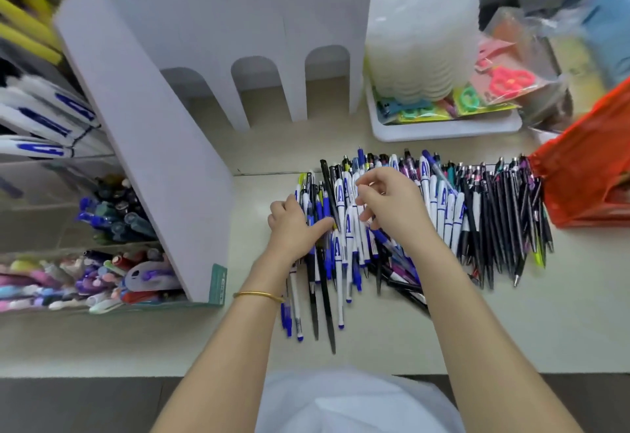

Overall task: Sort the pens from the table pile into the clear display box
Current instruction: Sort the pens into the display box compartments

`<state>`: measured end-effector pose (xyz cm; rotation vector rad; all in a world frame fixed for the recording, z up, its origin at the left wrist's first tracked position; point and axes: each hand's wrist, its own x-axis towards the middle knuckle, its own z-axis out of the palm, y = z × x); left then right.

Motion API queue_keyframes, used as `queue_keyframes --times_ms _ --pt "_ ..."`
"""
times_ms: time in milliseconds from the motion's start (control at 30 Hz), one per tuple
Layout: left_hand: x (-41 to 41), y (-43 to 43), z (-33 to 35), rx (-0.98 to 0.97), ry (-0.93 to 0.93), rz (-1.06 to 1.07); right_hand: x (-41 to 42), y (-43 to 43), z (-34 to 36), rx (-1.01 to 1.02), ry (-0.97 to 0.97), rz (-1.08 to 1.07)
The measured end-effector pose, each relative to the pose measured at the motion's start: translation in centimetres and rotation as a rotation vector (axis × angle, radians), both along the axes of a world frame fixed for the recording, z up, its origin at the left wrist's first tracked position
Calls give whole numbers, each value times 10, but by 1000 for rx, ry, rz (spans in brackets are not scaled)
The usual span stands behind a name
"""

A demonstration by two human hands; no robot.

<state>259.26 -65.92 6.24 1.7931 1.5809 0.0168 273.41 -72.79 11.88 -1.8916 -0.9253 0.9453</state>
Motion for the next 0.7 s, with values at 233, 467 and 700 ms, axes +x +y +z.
queue_keyframes --times_ms 233,467,700 --pt "18 10 5 11 129 18 -1 26 0 4 -4 37" --pt "11 18 -4 135 79 70 -4 38 -7 -16 -8 55" --pt "6 30 -3 54 61 87 -10 40 -9 -23 1 69"
